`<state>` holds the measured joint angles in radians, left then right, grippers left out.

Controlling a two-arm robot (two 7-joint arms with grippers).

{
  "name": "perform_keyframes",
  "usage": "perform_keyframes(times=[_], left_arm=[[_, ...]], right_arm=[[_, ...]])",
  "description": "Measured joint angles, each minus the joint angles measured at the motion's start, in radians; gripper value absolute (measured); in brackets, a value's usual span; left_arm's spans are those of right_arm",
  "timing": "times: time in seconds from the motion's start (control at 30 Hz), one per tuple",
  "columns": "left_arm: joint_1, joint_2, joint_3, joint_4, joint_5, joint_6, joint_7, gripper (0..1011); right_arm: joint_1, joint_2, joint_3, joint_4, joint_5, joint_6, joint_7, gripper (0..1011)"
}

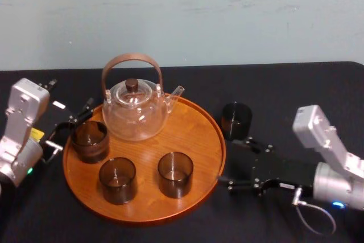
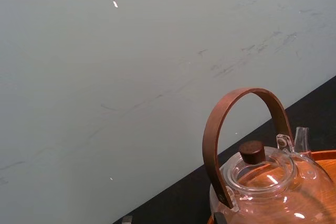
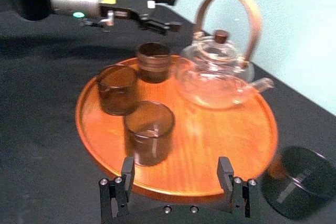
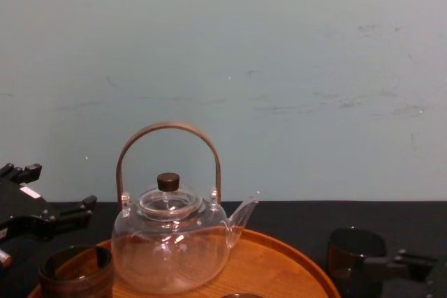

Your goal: Pick up the glass from the table and place it on the tray.

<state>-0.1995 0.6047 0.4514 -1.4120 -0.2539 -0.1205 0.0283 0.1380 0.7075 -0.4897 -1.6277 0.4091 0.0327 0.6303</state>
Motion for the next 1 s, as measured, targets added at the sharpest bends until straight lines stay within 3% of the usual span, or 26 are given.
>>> perform_keyframes(times=[0.1, 0.2, 0.5, 1.0], left_arm=[[0.000, 0.000, 0.000, 0.000, 0.000, 0.000, 0.000, 1001], [0.000, 0.000, 0.000, 0.000, 0.000, 0.000, 0.000, 1002], [0.000, 0.000, 0.000, 0.000, 0.000, 0.000, 0.000, 1001], [0.000, 0.000, 0.000, 0.000, 0.000, 0.000, 0.000, 1001]], right_arm=[[-0.035, 0.013, 0.044, -0.011, 0.017, -0.004, -0.039, 1002], [-0.048, 0.014, 0.062, -0.013, 0.023, -0.002, -0.056, 1002], [-0.087, -0.008, 0.149, 0.002, 0.041, 0.060, -0.166, 1002], [-0.030, -0.085, 0.176, 0.070, 0.002, 0.179, -0.239, 1002]])
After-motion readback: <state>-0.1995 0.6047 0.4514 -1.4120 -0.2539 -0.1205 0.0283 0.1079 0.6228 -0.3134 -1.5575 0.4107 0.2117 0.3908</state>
